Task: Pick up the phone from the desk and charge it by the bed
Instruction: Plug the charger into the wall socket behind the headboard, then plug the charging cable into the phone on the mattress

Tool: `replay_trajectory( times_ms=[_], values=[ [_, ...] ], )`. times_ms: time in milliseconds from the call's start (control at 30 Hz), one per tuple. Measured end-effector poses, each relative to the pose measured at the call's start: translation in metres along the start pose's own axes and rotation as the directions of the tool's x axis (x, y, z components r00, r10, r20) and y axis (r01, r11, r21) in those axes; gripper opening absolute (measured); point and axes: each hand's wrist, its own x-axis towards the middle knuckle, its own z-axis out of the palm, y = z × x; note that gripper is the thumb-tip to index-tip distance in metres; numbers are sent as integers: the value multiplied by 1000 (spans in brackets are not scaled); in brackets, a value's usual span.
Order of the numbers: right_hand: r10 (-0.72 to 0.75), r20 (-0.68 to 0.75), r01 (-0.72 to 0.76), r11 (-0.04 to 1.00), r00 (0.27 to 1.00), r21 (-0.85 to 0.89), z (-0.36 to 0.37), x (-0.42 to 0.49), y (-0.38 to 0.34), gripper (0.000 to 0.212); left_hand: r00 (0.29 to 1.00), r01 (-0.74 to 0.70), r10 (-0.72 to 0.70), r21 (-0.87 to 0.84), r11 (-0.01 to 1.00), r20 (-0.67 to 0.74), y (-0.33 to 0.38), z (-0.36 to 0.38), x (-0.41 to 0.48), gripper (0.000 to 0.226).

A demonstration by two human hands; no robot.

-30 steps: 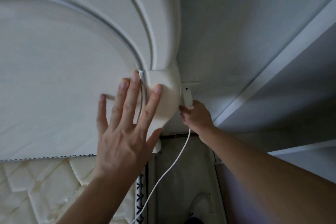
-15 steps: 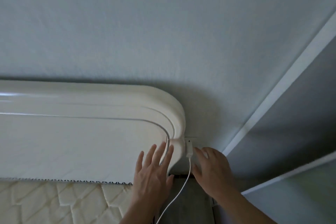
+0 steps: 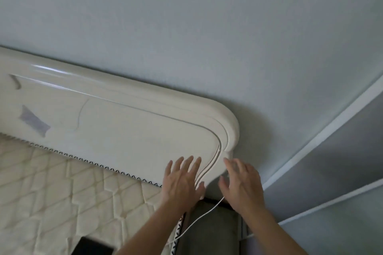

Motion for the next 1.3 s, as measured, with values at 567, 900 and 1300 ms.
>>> replay_trajectory(
  times_ms=[567, 900, 1300],
  values=[
    [-697, 72, 680, 713, 714, 171, 53, 11, -242, 48, 628, 771, -770, -40, 635, -113, -157, -28, -189, 69],
    [-897, 169, 854, 442, 410, 276, 93, -9, -336, 49, 241, 969, -964, -24, 245, -116, -171, -20, -297, 67],
    [-906, 285, 874, 393, 314, 287, 234, -50, -390, 51, 212, 976, -976, -60, 208, 52, -241, 104, -359, 70]
  ],
)
